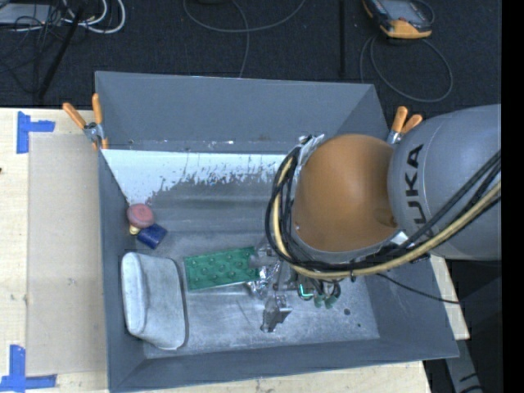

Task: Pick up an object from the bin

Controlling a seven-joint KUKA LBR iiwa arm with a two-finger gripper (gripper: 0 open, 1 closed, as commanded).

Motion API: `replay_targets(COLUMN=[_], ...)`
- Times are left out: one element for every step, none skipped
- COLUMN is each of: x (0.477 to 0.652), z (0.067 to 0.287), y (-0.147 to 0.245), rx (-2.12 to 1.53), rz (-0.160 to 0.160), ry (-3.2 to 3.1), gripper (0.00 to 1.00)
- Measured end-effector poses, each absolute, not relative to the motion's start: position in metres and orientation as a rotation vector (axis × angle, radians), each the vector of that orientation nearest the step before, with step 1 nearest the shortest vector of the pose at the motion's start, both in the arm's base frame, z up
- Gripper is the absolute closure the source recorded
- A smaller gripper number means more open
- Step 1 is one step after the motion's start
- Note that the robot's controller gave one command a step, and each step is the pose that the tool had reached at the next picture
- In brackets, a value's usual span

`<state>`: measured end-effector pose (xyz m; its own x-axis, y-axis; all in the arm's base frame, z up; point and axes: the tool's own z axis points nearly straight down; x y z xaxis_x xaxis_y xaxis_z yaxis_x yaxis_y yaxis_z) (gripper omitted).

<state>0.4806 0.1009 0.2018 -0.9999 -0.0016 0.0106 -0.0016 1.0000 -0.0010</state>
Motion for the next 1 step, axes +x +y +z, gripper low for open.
replay_targets(x=[0.5218], z=[0.0809], y=[0.0638], rx=[-0.064], rz=[-0.011], ry=[-3.150], gripper=[0.00])
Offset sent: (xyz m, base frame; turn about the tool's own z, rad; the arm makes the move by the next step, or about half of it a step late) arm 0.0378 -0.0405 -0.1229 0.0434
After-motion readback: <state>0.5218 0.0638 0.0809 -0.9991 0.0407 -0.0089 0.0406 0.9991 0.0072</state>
